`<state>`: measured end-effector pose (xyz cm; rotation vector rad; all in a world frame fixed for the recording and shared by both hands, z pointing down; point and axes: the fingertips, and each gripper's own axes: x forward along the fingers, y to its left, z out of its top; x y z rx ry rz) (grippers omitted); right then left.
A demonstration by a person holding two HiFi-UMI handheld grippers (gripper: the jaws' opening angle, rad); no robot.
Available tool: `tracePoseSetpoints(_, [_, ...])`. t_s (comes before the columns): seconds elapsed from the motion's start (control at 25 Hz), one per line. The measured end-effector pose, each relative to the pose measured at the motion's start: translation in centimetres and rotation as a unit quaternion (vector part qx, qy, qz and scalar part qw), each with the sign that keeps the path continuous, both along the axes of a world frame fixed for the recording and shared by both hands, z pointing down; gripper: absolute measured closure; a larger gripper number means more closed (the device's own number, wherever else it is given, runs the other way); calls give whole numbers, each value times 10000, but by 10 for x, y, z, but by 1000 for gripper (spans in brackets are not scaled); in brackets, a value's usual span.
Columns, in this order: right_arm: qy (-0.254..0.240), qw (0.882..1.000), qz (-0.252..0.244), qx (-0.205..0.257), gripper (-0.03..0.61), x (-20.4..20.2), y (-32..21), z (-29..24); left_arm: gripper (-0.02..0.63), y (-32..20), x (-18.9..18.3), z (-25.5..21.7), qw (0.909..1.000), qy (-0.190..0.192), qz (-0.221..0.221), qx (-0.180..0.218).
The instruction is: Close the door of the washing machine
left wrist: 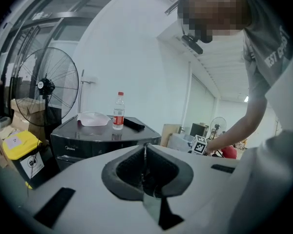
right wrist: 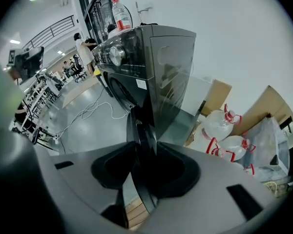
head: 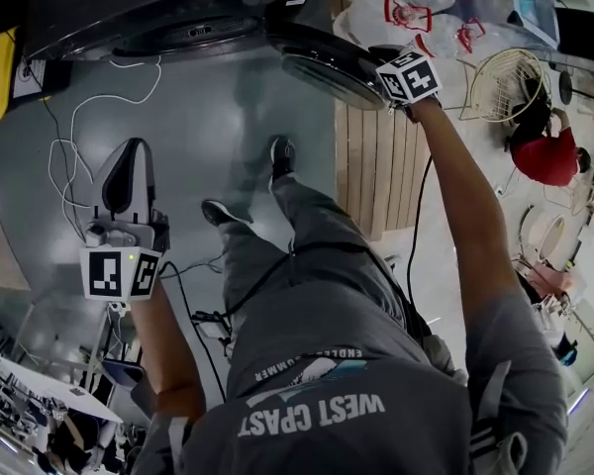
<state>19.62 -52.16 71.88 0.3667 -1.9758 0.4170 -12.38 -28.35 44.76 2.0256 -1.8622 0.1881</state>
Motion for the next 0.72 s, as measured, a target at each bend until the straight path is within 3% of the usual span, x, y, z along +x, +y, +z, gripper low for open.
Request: tracePoseSetpoints(0.72, [208, 9980, -7, -591, 441, -26, 83, 7, 584, 52, -49, 6, 9993, 79, -371, 43])
